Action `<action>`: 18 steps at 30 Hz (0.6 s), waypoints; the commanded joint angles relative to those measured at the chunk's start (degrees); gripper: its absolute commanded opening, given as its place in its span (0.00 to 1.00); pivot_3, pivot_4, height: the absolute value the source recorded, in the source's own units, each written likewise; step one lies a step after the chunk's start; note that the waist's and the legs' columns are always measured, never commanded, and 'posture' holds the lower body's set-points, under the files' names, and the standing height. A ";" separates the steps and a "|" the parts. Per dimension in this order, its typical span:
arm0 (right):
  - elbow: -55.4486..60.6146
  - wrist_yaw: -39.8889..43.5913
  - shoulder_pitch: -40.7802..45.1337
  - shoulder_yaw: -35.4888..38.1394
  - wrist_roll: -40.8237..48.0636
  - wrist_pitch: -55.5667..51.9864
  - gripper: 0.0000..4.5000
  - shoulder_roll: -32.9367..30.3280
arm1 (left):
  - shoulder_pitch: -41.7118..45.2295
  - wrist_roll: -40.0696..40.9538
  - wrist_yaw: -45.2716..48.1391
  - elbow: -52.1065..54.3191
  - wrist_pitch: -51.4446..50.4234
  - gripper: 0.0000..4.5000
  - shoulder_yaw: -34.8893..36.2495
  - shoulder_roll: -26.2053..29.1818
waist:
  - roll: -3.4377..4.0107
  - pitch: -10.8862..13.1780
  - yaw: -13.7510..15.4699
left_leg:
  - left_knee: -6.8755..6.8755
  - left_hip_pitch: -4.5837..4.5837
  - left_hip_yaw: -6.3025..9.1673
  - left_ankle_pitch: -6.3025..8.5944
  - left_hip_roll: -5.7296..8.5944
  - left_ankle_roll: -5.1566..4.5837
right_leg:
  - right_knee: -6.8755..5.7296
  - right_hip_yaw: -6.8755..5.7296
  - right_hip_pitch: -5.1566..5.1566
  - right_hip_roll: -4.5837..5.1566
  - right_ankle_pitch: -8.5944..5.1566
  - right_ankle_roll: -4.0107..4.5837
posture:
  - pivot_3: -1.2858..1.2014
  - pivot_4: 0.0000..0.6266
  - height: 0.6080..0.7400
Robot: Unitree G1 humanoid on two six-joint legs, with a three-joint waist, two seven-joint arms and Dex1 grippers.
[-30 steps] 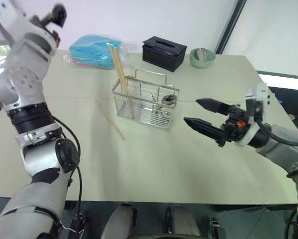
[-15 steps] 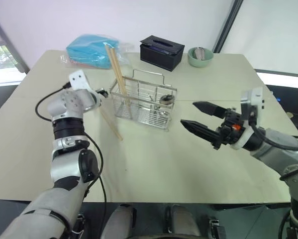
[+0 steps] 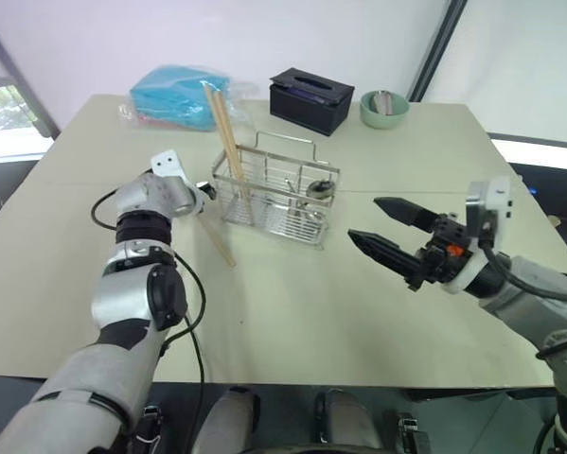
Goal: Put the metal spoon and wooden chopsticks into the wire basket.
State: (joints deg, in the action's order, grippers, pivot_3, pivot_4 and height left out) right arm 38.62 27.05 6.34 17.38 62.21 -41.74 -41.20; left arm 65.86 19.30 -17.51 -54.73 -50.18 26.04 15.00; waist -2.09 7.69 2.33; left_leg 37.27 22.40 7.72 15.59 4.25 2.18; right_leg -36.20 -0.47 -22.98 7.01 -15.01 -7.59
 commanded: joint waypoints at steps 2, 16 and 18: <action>1.60 -0.83 0.42 1.60 1.02 1.58 1.00 0.38 | 2.11 0.36 0.49 -3.59 1.50 0.58 0.64 0.45 | 0.00 0.00 0.02 | 0.02 -0.01 0.00 0.00 0.00 0.00 | 0.00 0.00 0.02 0.00 0.00 0.00 | 0.52 0.24 0.36; -0.50 -0.45 1.87 0.98 -0.04 2.39 1.00 0.18 | 1.25 0.52 -3.53 -3.79 0.57 0.01 2.71 3.80 | 0.00 0.00 -0.32 | 0.00 -0.01 -0.02 0.00 0.00 0.00 | -0.01 0.00 -0.02 0.00 0.01 -0.02 | 0.52 0.24 0.36; -0.98 -0.04 2.32 0.79 -0.22 2.35 1.00 0.08 | 0.65 0.04 -3.65 -2.78 0.31 0.01 2.35 5.02 | 0.00 0.00 -0.55 | -0.01 -0.01 -0.03 0.00 -0.02 0.00 | -0.02 0.00 -0.04 0.00 0.01 -0.02 | 0.52 0.24 0.36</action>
State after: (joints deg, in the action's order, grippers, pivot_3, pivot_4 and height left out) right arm 37.39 26.46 7.51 17.29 62.01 -40.71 -40.97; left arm 67.05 19.95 -20.28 -59.36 -49.56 28.32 18.25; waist -2.09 7.69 1.78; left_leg 37.24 22.39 7.68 15.59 4.22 2.18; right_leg -36.23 -0.47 -23.04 6.99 -15.00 -7.61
